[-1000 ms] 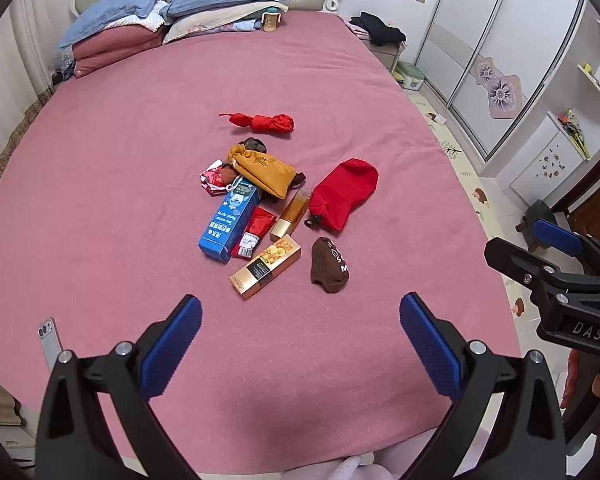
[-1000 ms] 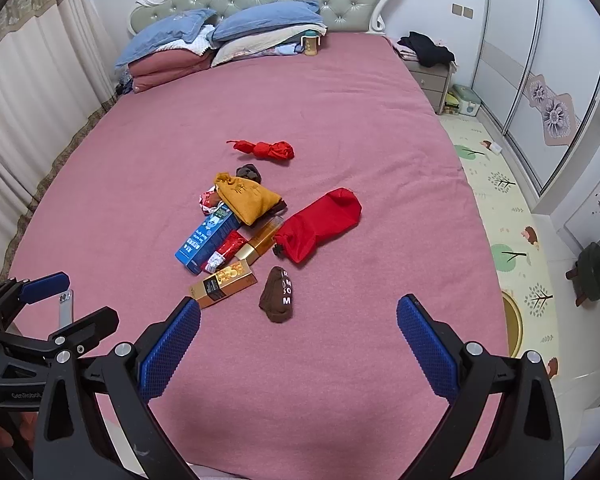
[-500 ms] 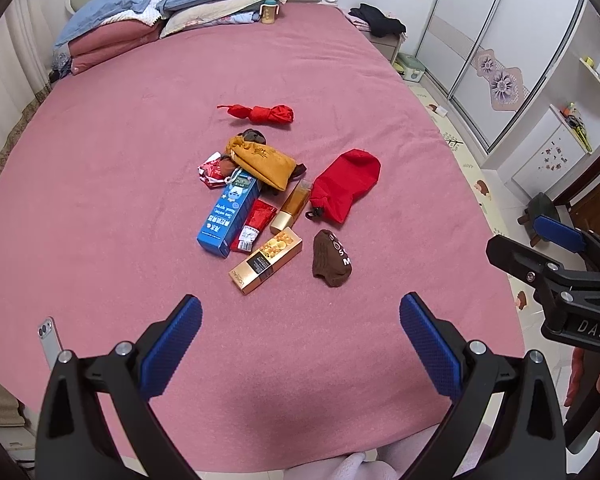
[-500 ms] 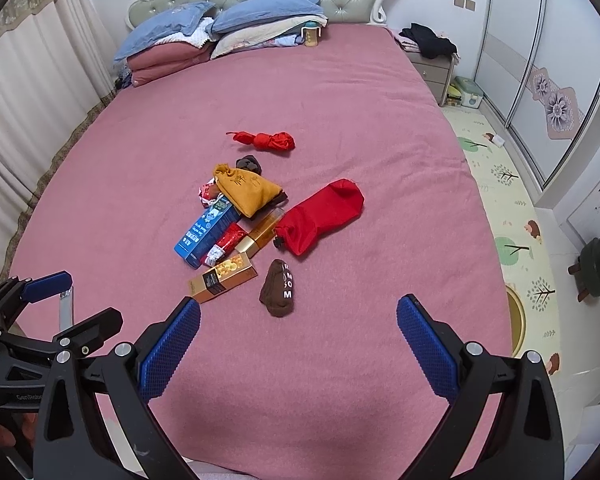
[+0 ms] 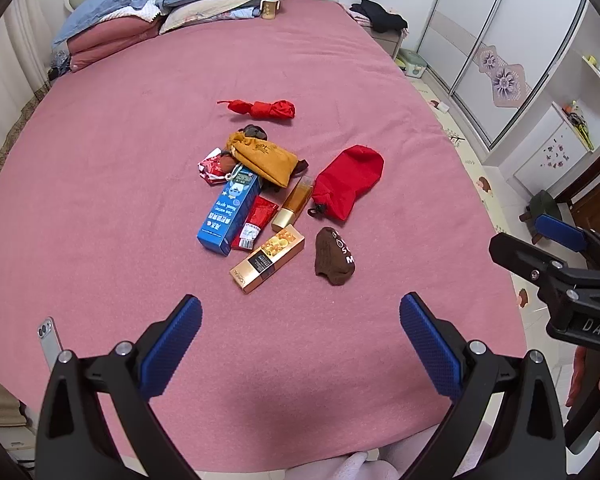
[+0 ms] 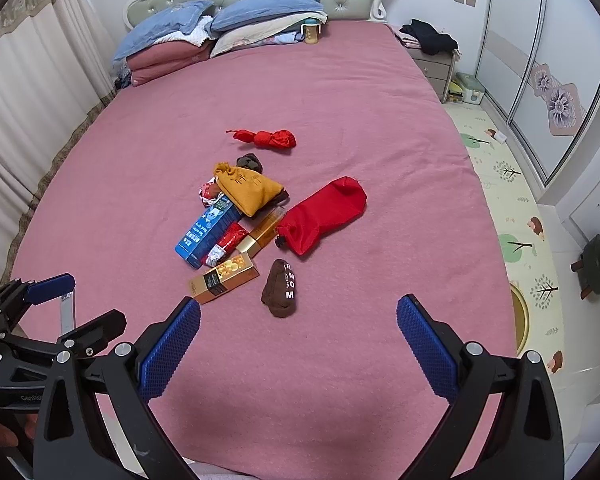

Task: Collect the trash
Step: 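Move both tools toward the pile of items on the bed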

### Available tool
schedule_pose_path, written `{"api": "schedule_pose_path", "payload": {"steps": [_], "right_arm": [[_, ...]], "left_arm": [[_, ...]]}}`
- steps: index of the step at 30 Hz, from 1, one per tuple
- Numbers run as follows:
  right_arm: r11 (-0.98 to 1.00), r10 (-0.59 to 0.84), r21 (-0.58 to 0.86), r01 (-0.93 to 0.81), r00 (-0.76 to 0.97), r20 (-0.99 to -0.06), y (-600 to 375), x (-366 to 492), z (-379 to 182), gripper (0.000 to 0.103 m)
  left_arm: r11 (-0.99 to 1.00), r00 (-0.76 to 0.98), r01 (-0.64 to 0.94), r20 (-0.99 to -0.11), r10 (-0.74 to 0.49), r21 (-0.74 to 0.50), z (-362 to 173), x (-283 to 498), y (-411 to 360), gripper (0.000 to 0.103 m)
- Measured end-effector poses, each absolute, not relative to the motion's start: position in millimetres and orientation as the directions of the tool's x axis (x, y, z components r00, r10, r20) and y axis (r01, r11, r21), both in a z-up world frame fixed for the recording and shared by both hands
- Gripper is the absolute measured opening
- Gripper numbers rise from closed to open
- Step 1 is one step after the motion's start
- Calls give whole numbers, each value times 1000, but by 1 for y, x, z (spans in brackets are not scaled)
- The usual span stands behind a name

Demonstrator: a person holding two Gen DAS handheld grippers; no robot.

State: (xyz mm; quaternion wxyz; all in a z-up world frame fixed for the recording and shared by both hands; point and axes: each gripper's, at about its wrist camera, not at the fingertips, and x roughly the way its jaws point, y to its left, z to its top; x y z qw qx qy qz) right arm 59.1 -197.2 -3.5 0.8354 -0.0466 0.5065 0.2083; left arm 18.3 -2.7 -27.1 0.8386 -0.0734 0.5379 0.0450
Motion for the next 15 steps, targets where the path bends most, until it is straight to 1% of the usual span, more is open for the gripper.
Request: {"api": "schedule_pose_path", "payload": {"steps": [15], "right_arm": [[913, 283, 141, -383, 345, -895, -193, 74, -28, 95]], "left_arm": [[984, 388, -166, -921, 6, -64, -48, 35, 6, 99]]}}
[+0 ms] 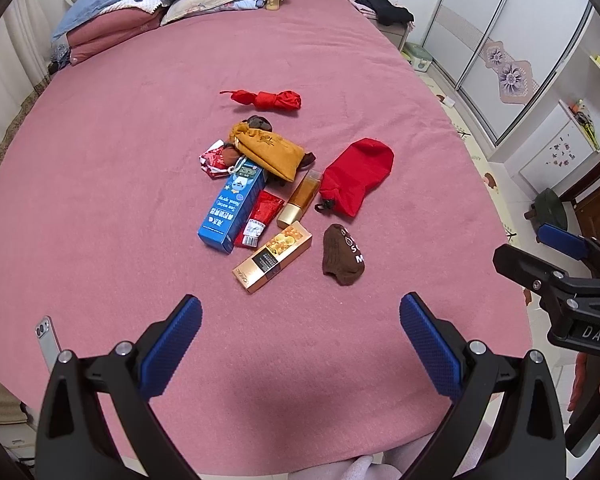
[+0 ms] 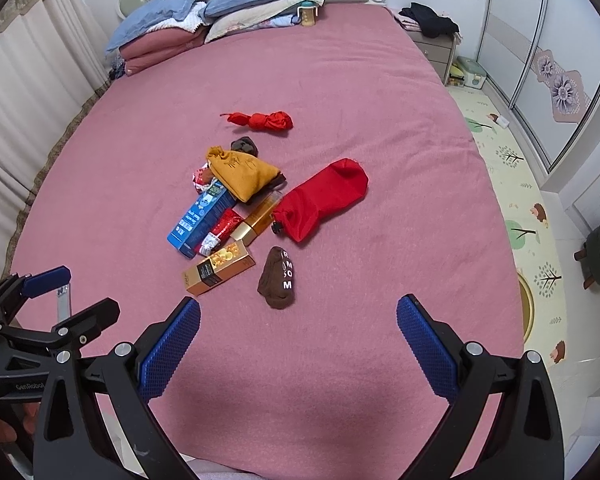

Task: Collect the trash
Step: 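Move both tools toward the pile of items on the bed, then grasp the gold L'Oreal box with left tool while right tool grasps the brown sock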

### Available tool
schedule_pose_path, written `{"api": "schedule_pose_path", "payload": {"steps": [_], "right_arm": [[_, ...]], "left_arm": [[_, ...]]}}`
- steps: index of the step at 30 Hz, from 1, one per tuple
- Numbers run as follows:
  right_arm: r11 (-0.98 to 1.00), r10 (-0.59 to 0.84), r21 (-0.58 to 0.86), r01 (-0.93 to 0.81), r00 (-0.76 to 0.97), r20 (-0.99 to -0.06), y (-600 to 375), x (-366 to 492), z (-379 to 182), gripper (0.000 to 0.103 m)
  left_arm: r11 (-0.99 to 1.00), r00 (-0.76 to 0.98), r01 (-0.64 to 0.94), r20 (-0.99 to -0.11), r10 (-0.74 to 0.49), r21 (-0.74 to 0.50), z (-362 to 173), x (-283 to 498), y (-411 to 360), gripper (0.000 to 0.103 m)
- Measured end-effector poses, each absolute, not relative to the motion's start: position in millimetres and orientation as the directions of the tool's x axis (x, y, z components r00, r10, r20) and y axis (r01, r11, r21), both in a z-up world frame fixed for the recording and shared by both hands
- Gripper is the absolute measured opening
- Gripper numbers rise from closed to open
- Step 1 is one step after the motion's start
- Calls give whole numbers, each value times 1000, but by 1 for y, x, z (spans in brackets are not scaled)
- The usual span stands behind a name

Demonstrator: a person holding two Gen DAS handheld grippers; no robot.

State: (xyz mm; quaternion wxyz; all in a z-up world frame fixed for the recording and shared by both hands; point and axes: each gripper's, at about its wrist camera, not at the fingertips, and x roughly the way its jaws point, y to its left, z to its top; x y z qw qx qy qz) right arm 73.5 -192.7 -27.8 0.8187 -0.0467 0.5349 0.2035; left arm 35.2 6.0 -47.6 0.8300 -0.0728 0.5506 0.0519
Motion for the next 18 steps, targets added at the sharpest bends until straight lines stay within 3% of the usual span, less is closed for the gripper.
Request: {"api": "schedule_pose_path", "payload": {"steps": [8, 18], "right_arm": [[914, 280, 158, -373, 300, -912, -188, 92, -52, 95], [908, 271, 192, -373, 172, -947, -167, 124, -122, 94]], "left_arm": [[983, 333, -172, -943, -1, -62, -77, 55, 16, 99], [991, 260, -130, -966, -8, -43, -148, 96, 35, 99]]}}
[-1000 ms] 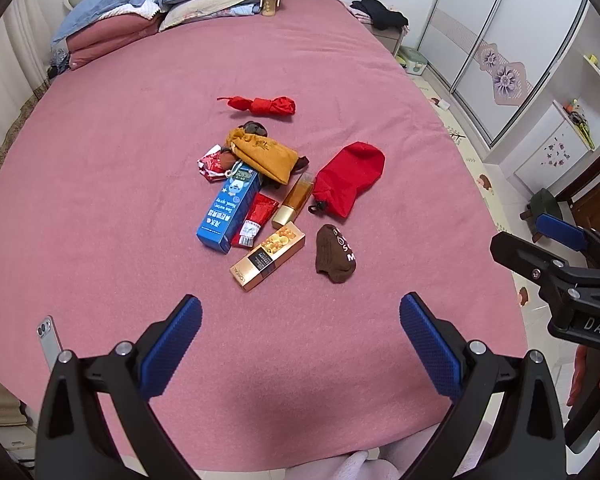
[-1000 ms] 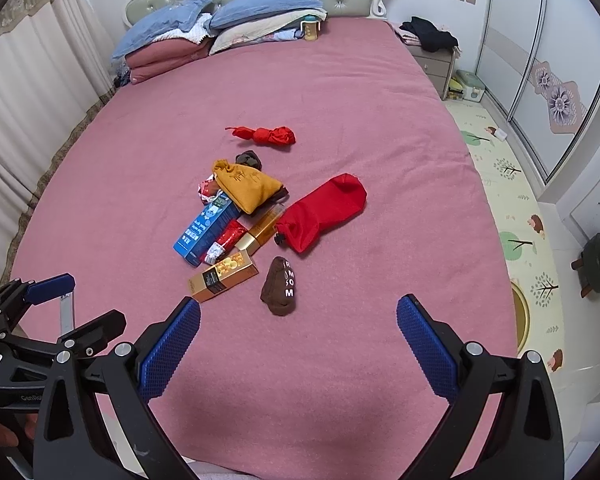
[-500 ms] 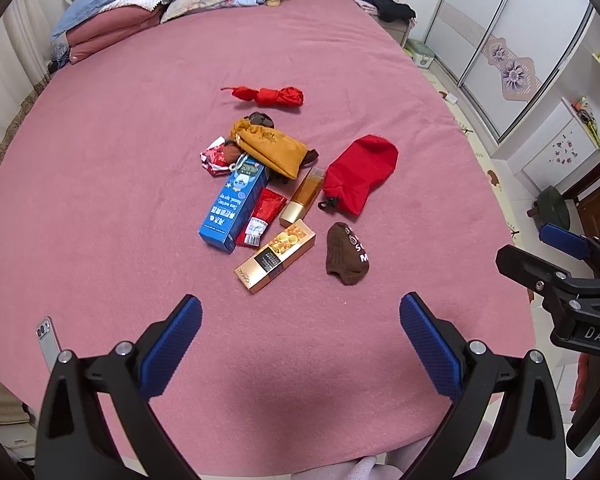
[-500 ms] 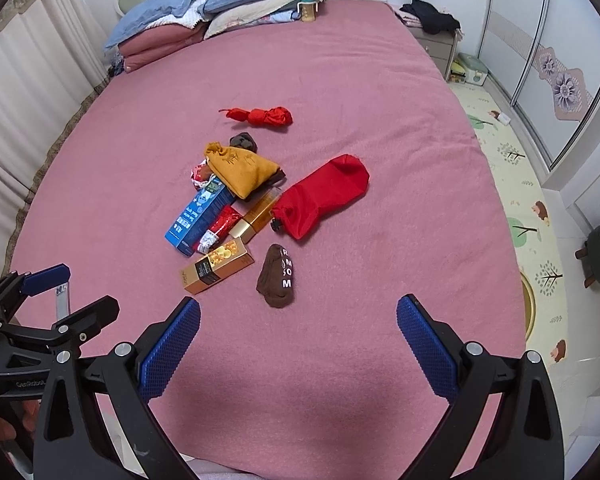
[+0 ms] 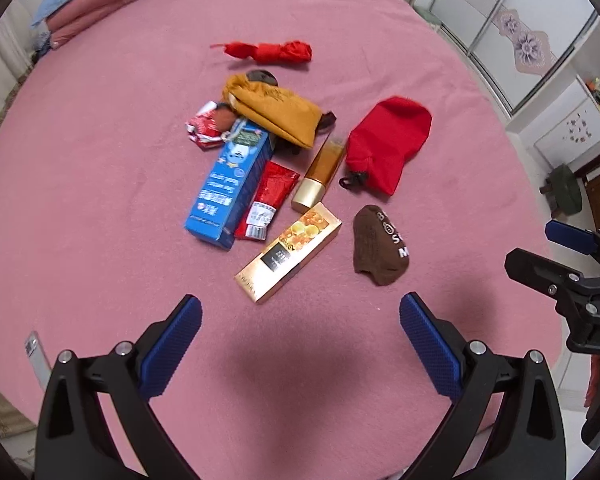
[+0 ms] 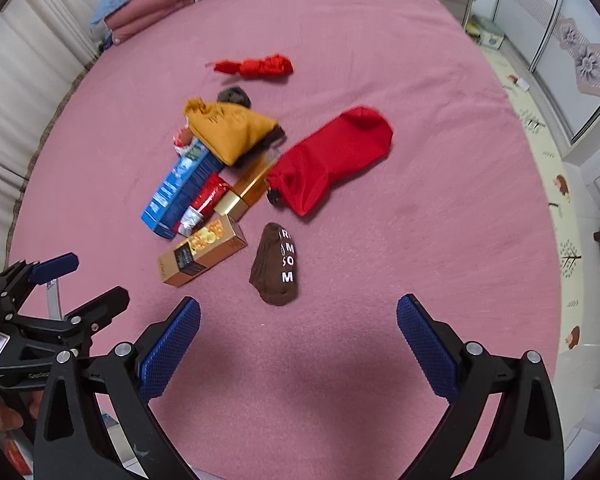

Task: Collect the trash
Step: 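Grasp the gold L'Oreal box with left tool while right tool grasps the brown sock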

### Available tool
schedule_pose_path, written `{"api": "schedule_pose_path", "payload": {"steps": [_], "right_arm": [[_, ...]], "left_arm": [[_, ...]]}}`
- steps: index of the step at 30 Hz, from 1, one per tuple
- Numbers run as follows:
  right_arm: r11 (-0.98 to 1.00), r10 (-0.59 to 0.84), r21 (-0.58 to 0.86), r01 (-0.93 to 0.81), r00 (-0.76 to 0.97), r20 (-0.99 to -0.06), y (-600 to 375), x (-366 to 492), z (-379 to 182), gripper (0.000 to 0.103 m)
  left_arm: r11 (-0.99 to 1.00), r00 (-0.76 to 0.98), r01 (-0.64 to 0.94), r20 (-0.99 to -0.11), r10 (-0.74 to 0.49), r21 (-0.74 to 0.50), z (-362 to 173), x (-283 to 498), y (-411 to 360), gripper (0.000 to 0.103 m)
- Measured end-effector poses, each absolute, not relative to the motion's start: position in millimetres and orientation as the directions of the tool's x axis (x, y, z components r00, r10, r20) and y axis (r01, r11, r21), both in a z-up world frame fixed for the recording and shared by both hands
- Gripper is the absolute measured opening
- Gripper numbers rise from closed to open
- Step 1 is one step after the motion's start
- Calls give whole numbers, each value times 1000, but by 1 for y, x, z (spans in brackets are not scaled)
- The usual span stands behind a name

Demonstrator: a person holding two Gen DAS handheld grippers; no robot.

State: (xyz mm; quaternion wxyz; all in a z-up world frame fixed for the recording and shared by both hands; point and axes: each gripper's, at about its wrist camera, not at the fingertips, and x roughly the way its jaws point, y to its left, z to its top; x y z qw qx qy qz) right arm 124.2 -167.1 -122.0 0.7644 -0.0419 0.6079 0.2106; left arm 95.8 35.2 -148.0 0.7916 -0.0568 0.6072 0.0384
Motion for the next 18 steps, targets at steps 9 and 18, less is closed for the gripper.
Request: {"api": "schedule_pose_path", "payload": {"steps": [9, 18], "right_arm": [[902, 260, 214, -374, 78, -962, -147, 150, -184, 94], [905, 258, 246, -347, -11, -966, -129, 169, -238, 83]], "left_arm": [[997, 185, -77, -983, -7, -22, -215, 132, 51, 99], [998, 144, -31, -988, -50, -55, -262, 149, 59, 98]]}}
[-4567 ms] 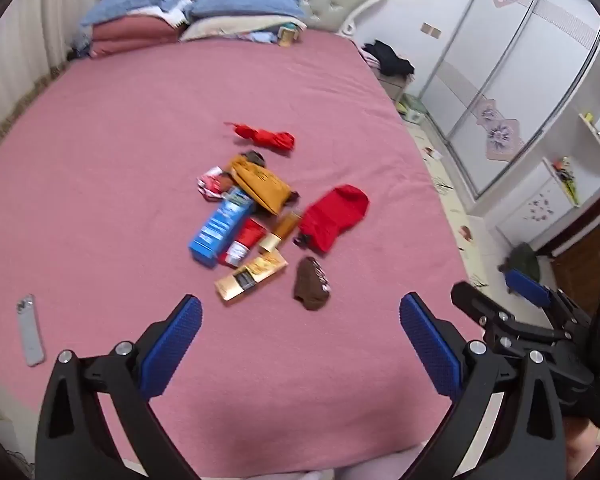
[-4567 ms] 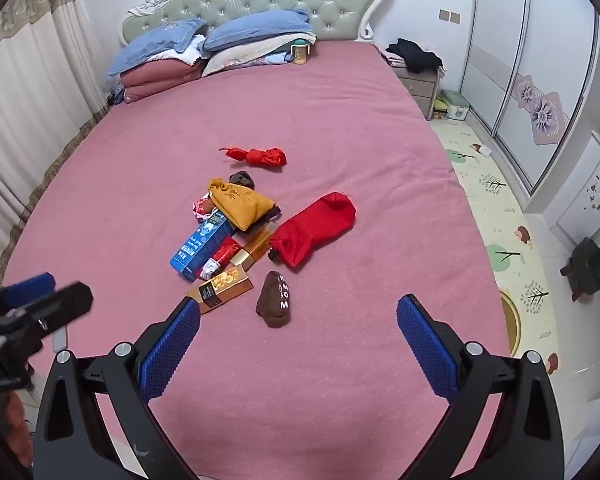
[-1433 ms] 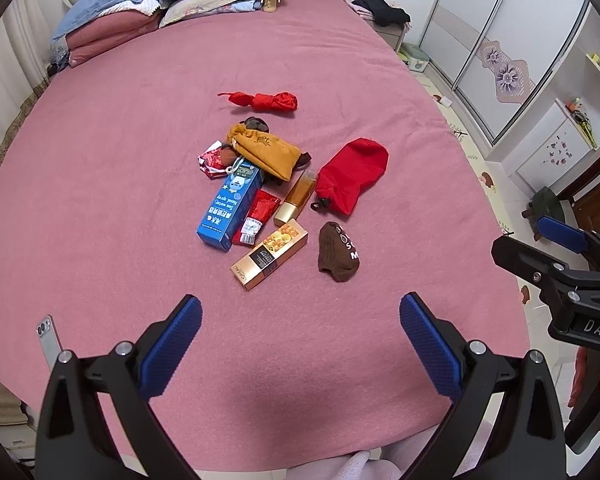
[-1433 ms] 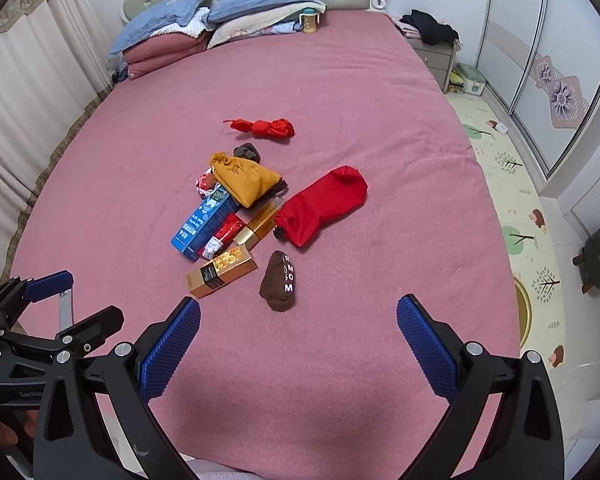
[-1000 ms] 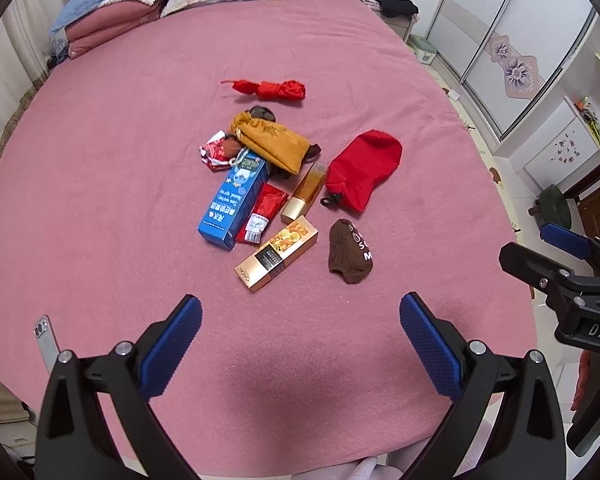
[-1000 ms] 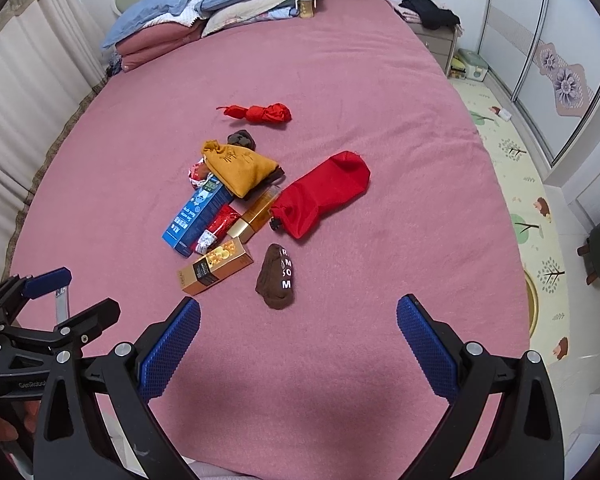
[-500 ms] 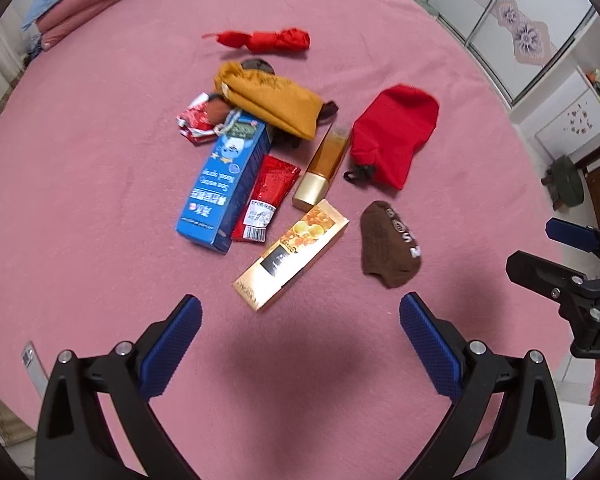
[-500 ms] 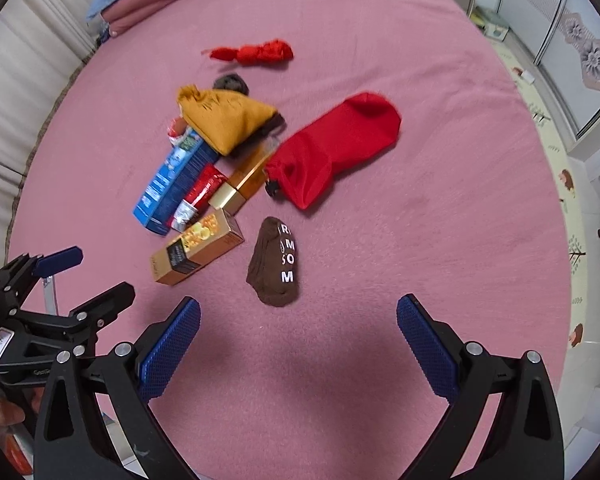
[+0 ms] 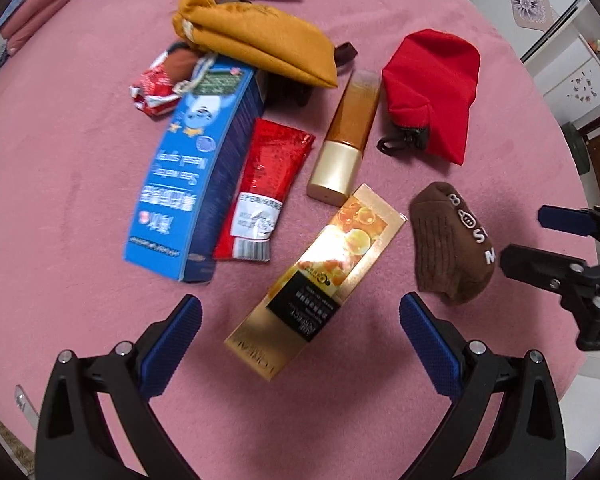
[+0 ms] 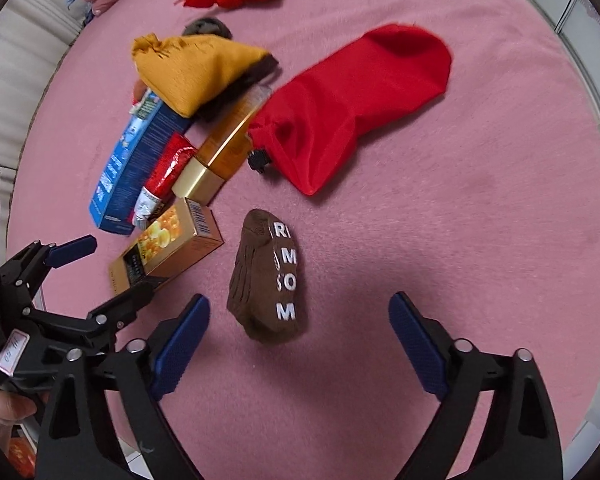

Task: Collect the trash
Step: 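Grasp the gold L'Oreal box with left tool while right tool grasps the brown sock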

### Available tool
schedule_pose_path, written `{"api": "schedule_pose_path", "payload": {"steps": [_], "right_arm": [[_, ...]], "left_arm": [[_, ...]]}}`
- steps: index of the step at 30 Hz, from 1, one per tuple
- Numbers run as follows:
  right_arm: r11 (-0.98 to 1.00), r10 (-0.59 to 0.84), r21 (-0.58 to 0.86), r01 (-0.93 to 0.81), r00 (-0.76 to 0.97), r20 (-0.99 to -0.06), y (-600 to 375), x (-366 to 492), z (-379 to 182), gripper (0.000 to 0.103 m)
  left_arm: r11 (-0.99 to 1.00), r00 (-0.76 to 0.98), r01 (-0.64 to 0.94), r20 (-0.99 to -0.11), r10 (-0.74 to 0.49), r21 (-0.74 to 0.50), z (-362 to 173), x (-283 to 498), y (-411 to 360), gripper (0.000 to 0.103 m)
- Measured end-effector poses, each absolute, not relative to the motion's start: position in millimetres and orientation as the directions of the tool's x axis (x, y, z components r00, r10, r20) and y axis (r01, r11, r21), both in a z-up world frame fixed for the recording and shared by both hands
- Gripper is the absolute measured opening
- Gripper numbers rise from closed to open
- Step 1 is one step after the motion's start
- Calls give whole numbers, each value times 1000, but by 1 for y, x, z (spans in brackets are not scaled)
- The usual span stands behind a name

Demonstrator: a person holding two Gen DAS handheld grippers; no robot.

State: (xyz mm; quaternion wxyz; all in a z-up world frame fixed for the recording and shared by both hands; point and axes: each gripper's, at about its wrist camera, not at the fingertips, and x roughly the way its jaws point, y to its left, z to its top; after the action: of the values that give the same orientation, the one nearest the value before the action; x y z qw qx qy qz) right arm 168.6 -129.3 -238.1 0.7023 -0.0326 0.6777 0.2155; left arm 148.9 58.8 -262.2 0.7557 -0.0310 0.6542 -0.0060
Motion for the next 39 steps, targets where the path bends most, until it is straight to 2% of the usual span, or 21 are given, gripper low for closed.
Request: {"api": "schedule_pose_path", "payload": {"steps": [5, 7, 8, 10, 13, 15, 18, 22, 28, 29, 35, 39], "right_arm": [[909, 247, 244, -339, -35, -968, -123, 172, -256, 81], [908, 252, 258, -329, -61, -966, -121, 172, -265, 77], [908, 254, 261, -326, -66, -965, -121, 171, -268, 71], [908, 245, 259, -329, -84, -966, -119, 171, -276, 67], [908, 242, 256, -332, -84, -967, -116, 170, -281, 55], [901, 264, 279, -333, -91, -960, -117, 170, -283, 34], [900, 286, 306, -311, -109, -952, -123, 169, -285, 15], [903, 310, 321, -286, -83, -947, -137, 166, -275, 12], [900, 355, 355, -254, -46, -934, -162, 158, -253, 11], [898, 365, 363, -249, -43, -930, -167, 156, -249, 8], [900, 376, 371, -228, -22, -926, -189, 148, -227, 7], [892, 380, 374, -254, -27, -925, -182, 152, -233, 9]], "left_arm": [[997, 125, -37, -990, -57, -63, -281, 154, 61, 96], [996, 102, -52, -992, -67, -72, -292, 155, 62, 88], [995, 89, -57, -993, -72, -78, -297, 155, 63, 86], [995, 63, -70, -996, -62, -66, -306, 154, 63, 74], [996, 60, -69, -997, -49, -53, -311, 152, 62, 66], [996, 73, -72, -996, -56, -61, -310, 150, 62, 58], [991, 77, -100, -994, -81, -88, -308, 147, 62, 51], [974, 86, -147, -983, -161, -172, -299, 134, 65, 44], [938, 126, -204, -958, -259, -281, -273, 115, 55, 42], [933, 135, -205, -953, -271, -295, -268, 113, 51, 42], [893, 173, -288, -936, -307, -346, -247, 105, 37, 42], [876, 207, -330, -932, -297, -352, -239, 93, 37, 42]]}}
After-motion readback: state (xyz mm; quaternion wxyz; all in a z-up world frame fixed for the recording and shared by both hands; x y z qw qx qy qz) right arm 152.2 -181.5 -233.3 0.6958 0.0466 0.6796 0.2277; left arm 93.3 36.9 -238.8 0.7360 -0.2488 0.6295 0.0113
